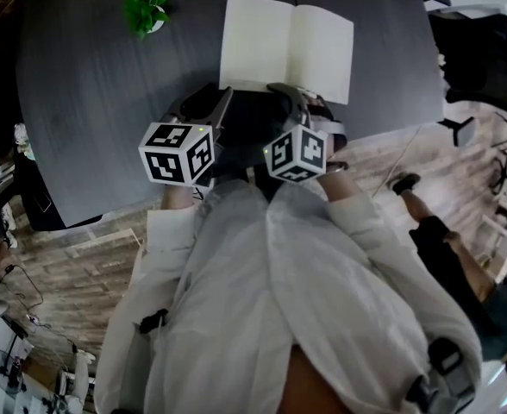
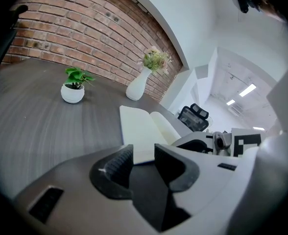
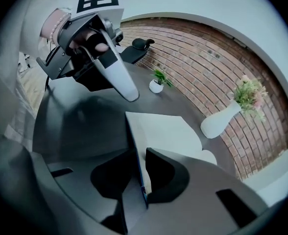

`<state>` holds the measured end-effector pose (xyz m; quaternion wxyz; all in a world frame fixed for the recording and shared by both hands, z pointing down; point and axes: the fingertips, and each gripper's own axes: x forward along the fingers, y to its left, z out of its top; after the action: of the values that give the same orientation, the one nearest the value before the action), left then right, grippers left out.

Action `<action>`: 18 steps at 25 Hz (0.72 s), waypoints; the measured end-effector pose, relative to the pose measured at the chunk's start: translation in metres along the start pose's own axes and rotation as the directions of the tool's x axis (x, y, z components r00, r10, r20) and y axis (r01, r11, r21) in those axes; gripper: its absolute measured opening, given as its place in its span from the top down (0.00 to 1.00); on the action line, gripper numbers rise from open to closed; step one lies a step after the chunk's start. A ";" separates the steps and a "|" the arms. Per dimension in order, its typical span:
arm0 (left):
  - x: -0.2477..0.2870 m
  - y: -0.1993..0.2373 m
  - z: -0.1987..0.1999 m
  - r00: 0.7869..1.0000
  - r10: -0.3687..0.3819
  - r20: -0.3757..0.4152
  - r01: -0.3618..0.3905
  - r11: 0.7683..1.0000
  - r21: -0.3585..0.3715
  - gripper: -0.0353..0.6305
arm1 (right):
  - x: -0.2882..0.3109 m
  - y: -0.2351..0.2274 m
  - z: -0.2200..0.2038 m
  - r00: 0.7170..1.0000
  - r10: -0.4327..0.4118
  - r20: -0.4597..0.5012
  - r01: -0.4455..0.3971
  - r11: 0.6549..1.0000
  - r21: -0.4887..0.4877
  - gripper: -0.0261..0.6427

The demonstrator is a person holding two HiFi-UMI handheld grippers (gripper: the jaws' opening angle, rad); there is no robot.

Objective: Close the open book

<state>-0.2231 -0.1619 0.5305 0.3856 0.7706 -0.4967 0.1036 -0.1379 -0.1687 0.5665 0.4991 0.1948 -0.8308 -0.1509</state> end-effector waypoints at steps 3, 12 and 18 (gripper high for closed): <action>0.001 -0.002 0.000 1.000 -0.012 0.000 0.012 1.000 -0.008 0.76 | -0.006 -0.002 0.002 0.999 -0.024 0.021 0.024 0.999 0.027 0.89; 0.003 -0.007 0.010 0.997 -0.074 0.025 0.076 0.995 -0.066 0.75 | -0.018 -0.006 0.004 0.998 -0.037 0.056 0.026 0.983 0.180 0.93; 0.008 -0.014 0.011 0.991 -0.132 0.007 0.132 0.988 -0.082 0.73 | -0.026 -0.011 0.005 0.994 -0.047 0.096 0.020 0.964 0.266 0.94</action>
<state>-0.2097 -0.1724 0.5205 0.4227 0.7853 -0.4489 0.0565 -0.1292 -0.1662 0.5393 0.4231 0.2660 -0.8643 -0.0568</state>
